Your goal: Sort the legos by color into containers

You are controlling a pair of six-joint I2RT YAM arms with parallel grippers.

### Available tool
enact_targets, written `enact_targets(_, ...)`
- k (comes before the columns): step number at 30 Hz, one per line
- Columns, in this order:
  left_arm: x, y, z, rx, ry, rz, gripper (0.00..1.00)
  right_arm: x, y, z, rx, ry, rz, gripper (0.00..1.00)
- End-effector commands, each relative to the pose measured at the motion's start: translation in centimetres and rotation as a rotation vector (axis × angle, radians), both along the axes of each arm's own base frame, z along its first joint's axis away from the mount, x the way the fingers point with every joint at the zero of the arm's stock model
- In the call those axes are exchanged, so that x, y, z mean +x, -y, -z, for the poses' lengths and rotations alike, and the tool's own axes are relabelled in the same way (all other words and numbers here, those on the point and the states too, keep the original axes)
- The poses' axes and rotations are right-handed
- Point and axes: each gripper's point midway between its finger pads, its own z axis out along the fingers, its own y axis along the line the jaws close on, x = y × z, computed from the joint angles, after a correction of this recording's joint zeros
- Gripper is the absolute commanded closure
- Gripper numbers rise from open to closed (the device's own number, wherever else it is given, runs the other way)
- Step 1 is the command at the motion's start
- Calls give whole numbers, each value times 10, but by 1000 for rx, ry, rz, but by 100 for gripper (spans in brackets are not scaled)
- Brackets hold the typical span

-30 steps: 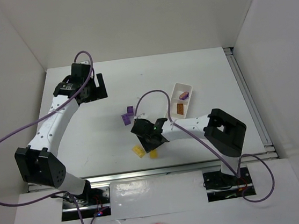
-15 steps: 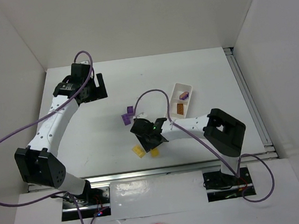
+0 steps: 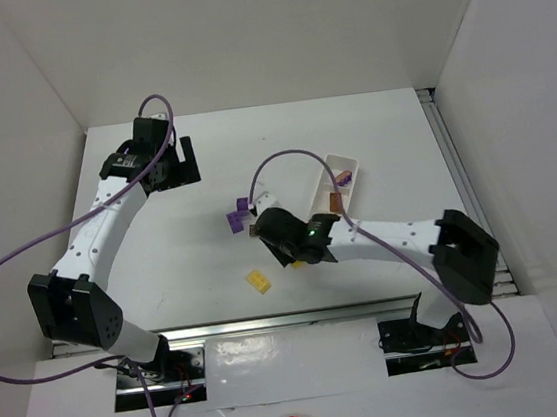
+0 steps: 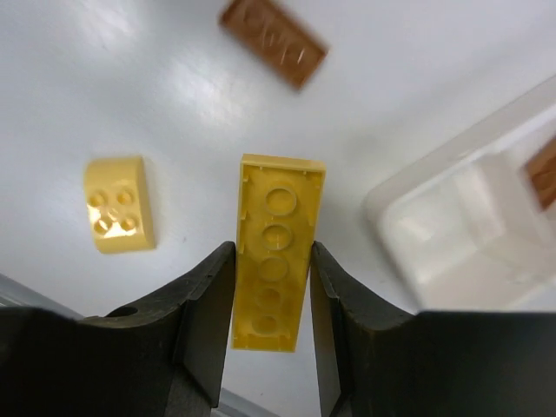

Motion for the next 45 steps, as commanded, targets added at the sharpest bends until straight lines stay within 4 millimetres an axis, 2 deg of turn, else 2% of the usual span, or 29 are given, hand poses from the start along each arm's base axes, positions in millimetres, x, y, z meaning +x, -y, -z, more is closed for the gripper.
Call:
enact_targets(1, 9, 5, -9, -5, 26, 25, 0, 35, 7, -71, 88, 224, -11, 58)
enact_targets(4, 9, 5, -9, -12, 26, 18, 0, 51, 30, -91, 63, 294, 34, 57)
enact_targets(7, 9, 8, -9, -26, 25, 18, 0, 65, 42, -94, 48, 330, 46, 54)
enact_targets(9, 12, 8, -8, -25, 23, 18, 0, 79, 54, -84, -11, 330, 64, 53)
enact_targets(11, 11, 10, -8, -32, 22, 25, 0, 94, 59, -85, -15, 365, 107, 53)
enact_targets(12, 11, 10, -8, -38, 22, 18, 0, 96, 59, -75, -45, 361, 88, 53)
enact_targets(16, 11, 7, -11, -25, 25, 6, 0, 111, 70, -67, -66, 394, 114, 53)
enact_targets(19, 11, 5, -14, -20, 36, -1, 0, 112, 69, -55, -59, 377, 94, 53)
enact_targets(23, 10, 5, -9, -16, 16, -1, 0, 106, 81, -35, -89, 351, 97, 53)
enact_targets(24, 10, 5, -9, -16, 16, -1, 0, 105, 81, -32, -88, 352, 97, 52)
enact_targets(25, 11, 6, -13, -24, 26, -7, 0, 105, 81, -35, -75, 357, 105, 45)
enact_targets(26, 12, 7, -8, -28, 14, -1, 0, 102, 84, -30, -85, 348, 102, 23)
enact_targets(27, 12, 7, -8, -28, 14, -1, 0, 101, 85, -30, -85, 348, 102, 16)
enact_targets(29, 15, 8, -9, -29, 15, -1, 0, 101, 86, -30, -83, 350, 116, 10)
enact_targets(33, 16, 10, -13, -38, 24, 5, 0, 99, 91, -45, -68, 371, 127, 10)
enact_targets(36, 16, 10, -13, -38, 24, 5, 0, 97, 85, -67, -11, 384, 117, 19)
enact_targets(37, 16, 10, -13, -38, 24, 5, 0, 96, 81, -73, 17, 379, 108, 26)
enact_targets(39, 18, 10, -17, -40, 33, 5, 0, 90, 66, -85, 97, 351, 63, 30)
enact_targets(42, 18, 9, -17, -33, 34, -1, 0, 77, 43, -89, 192, 279, 19, 31)
enact_targets(43, 18, 7, -20, -27, 38, -7, 0, 65, 27, -84, 236, 229, -36, 31)
enact_targets(45, 19, -1, -24, 4, 48, -37, 0, 47, 9, -78, 292, 154, -73, 29)
